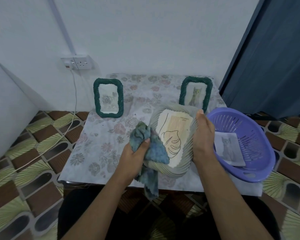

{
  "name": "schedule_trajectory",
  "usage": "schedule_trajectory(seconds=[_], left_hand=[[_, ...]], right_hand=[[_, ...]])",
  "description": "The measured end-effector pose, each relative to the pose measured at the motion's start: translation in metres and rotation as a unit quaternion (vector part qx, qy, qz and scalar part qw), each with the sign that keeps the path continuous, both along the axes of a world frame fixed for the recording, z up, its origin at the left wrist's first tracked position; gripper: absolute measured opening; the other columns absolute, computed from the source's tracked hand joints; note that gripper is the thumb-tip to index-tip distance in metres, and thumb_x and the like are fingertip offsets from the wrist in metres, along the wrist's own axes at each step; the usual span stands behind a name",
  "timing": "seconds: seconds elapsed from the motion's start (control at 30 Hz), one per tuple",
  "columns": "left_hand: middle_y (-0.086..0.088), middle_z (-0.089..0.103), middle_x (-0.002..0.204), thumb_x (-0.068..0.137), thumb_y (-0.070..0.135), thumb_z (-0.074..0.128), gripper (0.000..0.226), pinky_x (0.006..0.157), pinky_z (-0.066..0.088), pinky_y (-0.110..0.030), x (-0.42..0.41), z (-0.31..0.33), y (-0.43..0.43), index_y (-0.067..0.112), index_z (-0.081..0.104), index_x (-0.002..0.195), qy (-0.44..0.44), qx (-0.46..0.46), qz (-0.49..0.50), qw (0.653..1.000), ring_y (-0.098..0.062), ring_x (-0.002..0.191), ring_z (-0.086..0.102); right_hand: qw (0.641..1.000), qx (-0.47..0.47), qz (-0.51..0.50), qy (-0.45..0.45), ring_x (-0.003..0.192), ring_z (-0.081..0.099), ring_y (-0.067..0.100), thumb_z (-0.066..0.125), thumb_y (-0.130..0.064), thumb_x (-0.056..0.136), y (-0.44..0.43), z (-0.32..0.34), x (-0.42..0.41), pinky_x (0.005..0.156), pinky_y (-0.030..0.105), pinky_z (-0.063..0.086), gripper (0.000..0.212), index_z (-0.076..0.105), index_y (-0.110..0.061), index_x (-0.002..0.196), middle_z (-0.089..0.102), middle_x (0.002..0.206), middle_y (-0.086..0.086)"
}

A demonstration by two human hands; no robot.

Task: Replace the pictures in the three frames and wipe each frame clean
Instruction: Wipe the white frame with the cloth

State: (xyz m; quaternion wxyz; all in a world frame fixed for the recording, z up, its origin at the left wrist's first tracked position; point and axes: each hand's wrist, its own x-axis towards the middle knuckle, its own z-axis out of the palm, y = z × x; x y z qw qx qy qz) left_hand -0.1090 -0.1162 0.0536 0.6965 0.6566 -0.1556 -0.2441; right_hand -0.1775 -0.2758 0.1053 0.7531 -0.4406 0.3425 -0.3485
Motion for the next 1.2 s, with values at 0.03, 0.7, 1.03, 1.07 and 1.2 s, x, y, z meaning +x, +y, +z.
schedule_trajectory(seconds=[0.03,0.7,1.03,1.07,1.2], left_hand=[[0.010,0.076,0.095,0.095,0.034,0.057,0.016,0.077,0.055,-0.019,0.000,0.000,0.000,0.026,0.069,0.102,-0.002,0.006,0.022,1.000,-0.009,0.095,0.071],[0.002,0.077,0.089,0.098,0.023,0.058,0.017,0.071,0.057,-0.027,-0.002,0.011,-0.011,0.019,0.073,0.093,0.052,-0.001,0.052,0.997,-0.014,0.086,0.073],[-0.007,0.076,0.101,0.093,0.041,0.058,0.034,0.071,0.055,-0.033,0.008,0.004,-0.001,0.015,0.070,0.110,0.264,-0.040,0.029,0.963,-0.021,0.088,0.074],[-0.011,0.073,0.109,0.090,0.045,0.058,0.043,0.078,0.055,-0.036,0.008,0.003,0.003,0.013,0.069,0.115,0.296,-0.063,0.023,0.953,-0.024,0.094,0.072],[-0.019,0.059,0.135,0.093,0.050,0.048,0.059,0.110,0.038,-0.051,0.014,-0.010,0.019,0.007,0.062,0.132,0.353,-0.179,0.014,0.918,-0.035,0.123,0.057]], right_hand=[[1.000,0.001,0.002,0.000,0.062,0.067,-0.001,0.047,-0.028,0.105,0.002,0.000,0.000,0.060,0.016,0.056,0.022,0.058,-0.023,0.087,0.070,0.063,-0.016],[0.998,0.015,-0.043,0.033,0.059,0.066,0.002,0.046,-0.028,0.106,-0.008,-0.012,0.001,0.053,0.015,0.051,0.033,0.064,-0.013,0.083,0.070,0.070,-0.006],[0.998,0.040,-0.043,0.017,0.076,0.069,0.010,0.046,-0.032,0.105,-0.005,-0.017,0.000,0.062,0.021,0.055,0.029,0.065,-0.013,0.096,0.071,0.084,-0.002],[0.998,0.044,-0.049,0.019,0.084,0.069,0.014,0.047,-0.034,0.105,-0.005,-0.017,0.000,0.066,0.023,0.056,0.030,0.065,-0.011,0.103,0.071,0.092,0.002],[0.996,0.055,-0.070,-0.002,0.103,0.067,0.022,0.045,-0.036,0.105,-0.005,-0.019,-0.001,0.078,0.029,0.059,0.040,0.061,-0.005,0.125,0.069,0.116,0.010]])
